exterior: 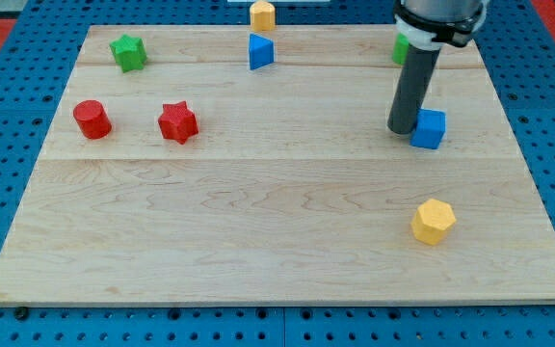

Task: Move the red star to the bottom left of the board

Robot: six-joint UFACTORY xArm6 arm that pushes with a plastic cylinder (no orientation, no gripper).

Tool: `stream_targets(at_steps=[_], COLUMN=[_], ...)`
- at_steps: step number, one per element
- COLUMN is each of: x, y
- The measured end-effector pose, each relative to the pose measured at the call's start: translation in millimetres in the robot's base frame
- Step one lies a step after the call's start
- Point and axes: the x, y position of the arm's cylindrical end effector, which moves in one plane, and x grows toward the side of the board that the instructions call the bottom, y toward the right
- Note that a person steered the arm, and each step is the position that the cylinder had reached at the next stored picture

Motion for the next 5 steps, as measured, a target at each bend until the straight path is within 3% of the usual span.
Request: stream_targets(at_steps=[1, 3, 5], x=[-12, -72, -81], y=[-18, -111, -160])
